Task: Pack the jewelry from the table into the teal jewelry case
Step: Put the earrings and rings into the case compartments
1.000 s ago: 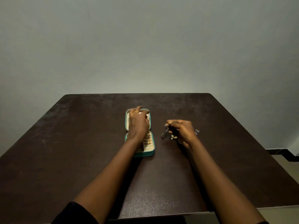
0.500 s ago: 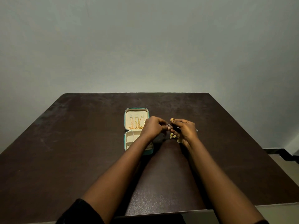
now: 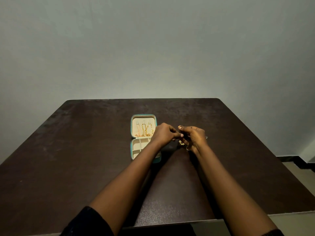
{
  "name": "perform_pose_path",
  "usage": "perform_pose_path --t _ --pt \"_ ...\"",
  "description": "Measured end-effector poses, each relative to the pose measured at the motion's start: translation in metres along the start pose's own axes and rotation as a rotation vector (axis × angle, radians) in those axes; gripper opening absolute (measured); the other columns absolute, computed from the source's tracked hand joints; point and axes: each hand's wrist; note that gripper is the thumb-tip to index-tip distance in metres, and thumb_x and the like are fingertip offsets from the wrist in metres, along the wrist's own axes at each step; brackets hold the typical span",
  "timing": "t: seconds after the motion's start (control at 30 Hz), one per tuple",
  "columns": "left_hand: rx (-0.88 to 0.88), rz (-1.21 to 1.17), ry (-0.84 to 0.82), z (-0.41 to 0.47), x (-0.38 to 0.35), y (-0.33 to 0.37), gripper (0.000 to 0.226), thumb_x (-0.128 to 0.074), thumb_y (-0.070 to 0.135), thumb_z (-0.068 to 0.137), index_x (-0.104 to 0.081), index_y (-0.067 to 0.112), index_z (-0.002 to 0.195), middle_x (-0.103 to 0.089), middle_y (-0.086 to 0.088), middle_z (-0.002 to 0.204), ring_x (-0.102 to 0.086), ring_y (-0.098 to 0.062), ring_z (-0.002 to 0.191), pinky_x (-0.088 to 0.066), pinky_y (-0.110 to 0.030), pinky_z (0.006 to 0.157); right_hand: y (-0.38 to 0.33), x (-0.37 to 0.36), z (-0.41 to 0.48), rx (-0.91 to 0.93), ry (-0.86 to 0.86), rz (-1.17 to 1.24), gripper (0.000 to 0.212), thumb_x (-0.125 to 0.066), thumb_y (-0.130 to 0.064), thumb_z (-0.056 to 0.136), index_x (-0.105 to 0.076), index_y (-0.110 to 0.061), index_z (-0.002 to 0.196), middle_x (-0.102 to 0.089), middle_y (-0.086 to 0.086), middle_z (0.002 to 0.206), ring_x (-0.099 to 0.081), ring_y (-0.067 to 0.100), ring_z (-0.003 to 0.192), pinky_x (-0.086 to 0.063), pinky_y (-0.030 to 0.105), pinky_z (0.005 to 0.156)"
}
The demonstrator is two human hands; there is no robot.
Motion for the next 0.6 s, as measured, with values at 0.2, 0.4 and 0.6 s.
perform_pose_path --t 0.2,0.4,0.6 --pt "-0.017 0.057 0.027 0.0005 -0.0018 0.0008 0.019 -0.069 0.027 0.083 -0.075 0.012 0.092 -0.073 -0.010 0.083 -0.066 -0.018 0.079 -0.048 -0.028 0.072 0.0001 -0.0022 -0.0015 -0.049 -0.018 -0.034 0.020 -0.067 -0.001 0.075 -0.054 -0.009 0.063 -0.057 -0.001 0.042 -0.049 0.012 0.047 -0.040 0.015 0.040" --pt "0.045 0.078 0.024 0.0009 0.0013 -0.0042 0.016 -0.065 0.024 0.084 -0.075 0.011 0.088 -0.072 -0.009 0.085 -0.061 -0.018 0.078 -0.041 -0.023 0.067 -0.0056 0.0037 0.0004 -0.139 -0.061 -0.042 0.025 -0.066 0.006 0.074 -0.051 -0.012 0.064 -0.054 0.004 0.059 -0.049 0.012 0.052 -0.040 0.022 0.049" --pt "0.046 0.074 0.031 0.0027 0.0050 -0.0056 0.016 -0.065 0.022 0.084 -0.076 0.011 0.089 -0.068 -0.004 0.076 -0.059 -0.015 0.075 -0.040 -0.022 0.065 -0.0061 0.0032 0.0000 -0.082 -0.069 0.006 0.025 -0.063 0.009 0.080 -0.050 -0.005 0.063 -0.059 0.004 0.062 -0.056 0.012 0.053 -0.048 0.025 0.061"
Point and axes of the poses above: each hand's wrist, its own z-axis towards the middle knuckle, its own x-axis out of the back of the hand, y = z × x
